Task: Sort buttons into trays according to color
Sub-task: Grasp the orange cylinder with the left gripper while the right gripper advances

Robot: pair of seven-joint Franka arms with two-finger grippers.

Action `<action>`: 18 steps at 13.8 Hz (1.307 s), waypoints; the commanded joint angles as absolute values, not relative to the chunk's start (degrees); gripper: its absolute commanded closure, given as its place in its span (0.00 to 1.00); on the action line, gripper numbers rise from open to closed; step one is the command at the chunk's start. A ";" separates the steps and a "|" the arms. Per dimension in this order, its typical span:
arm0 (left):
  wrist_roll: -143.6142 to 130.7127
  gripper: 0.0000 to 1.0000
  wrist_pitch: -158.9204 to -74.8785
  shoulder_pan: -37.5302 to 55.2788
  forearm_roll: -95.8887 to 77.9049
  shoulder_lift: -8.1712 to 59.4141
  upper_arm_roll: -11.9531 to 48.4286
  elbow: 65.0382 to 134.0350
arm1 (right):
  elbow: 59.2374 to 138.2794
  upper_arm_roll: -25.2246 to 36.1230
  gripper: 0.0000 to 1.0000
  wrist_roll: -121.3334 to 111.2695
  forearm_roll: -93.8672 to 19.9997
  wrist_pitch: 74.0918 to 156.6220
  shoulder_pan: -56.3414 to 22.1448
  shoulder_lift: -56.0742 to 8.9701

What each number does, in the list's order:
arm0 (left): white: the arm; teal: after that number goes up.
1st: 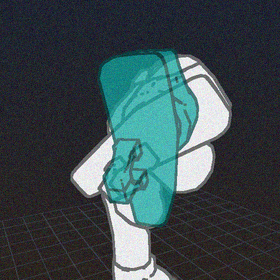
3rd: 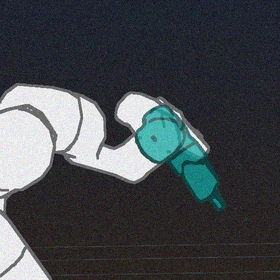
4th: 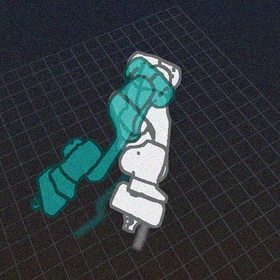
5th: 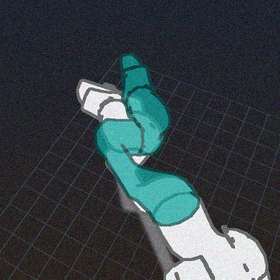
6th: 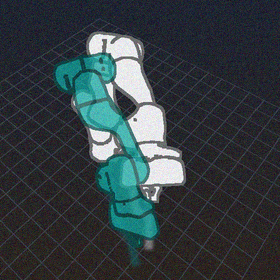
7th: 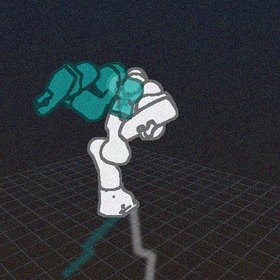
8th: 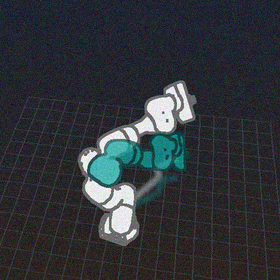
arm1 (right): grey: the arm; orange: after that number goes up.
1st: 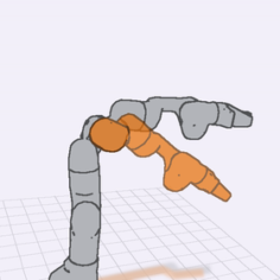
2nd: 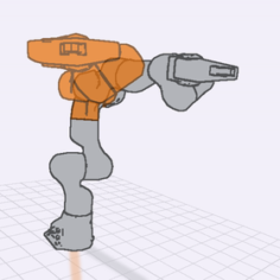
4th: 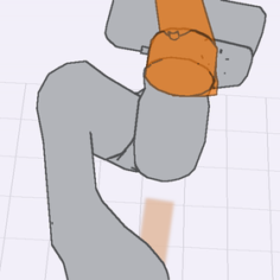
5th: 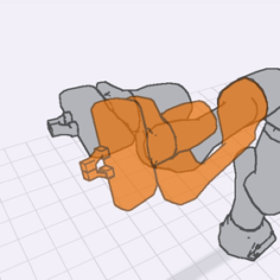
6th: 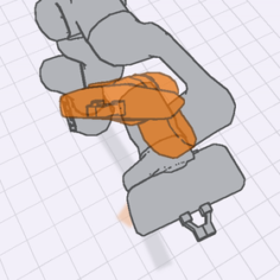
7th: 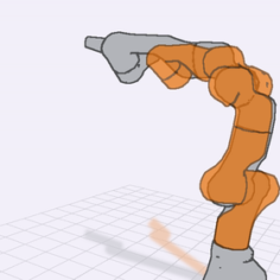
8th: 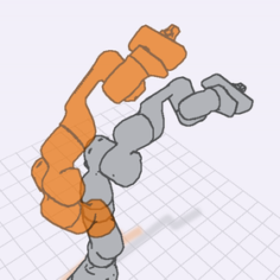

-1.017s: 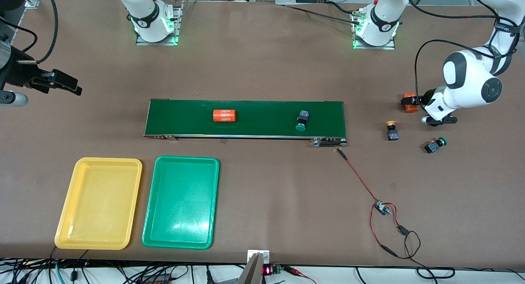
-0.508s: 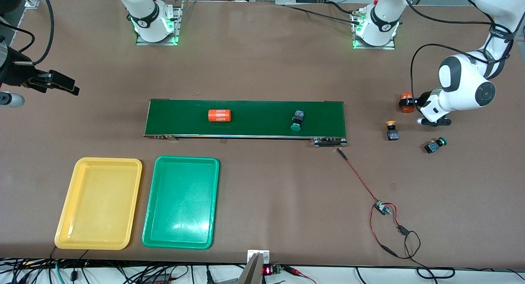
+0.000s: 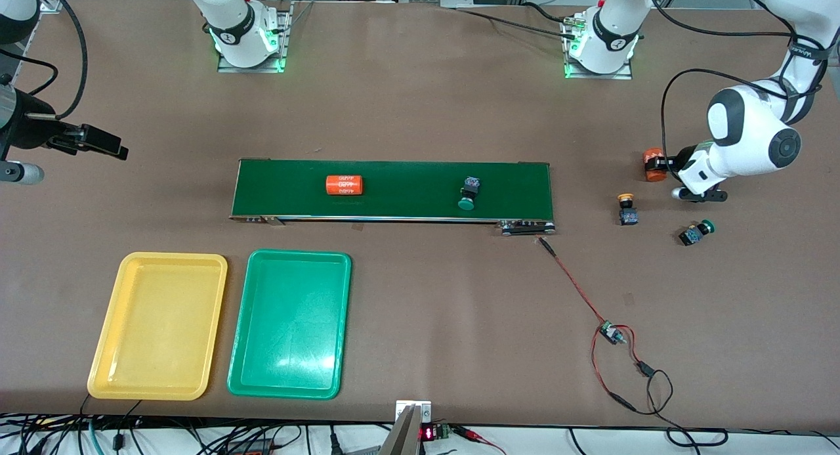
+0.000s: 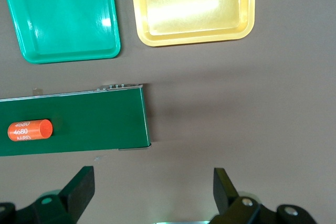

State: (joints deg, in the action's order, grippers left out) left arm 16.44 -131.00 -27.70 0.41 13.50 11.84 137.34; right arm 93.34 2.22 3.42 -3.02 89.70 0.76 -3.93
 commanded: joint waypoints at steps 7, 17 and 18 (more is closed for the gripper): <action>21.16 1.00 -127.09 -11.27 1.85 5.54 15.63 129.83 | 92.46 1.41 0.00 3.34 -3.34 88.95 -0.70 -3.96; 39.81 0.97 -128.05 0.07 1.93 12.56 20.30 120.77 | 93.25 1.41 0.00 3.78 -8.34 90.17 -3.69 -5.01; 39.81 0.97 -128.40 2.70 2.02 13.53 20.30 119.46 | 93.25 1.49 0.00 3.78 -8.61 90.26 -3.95 -5.62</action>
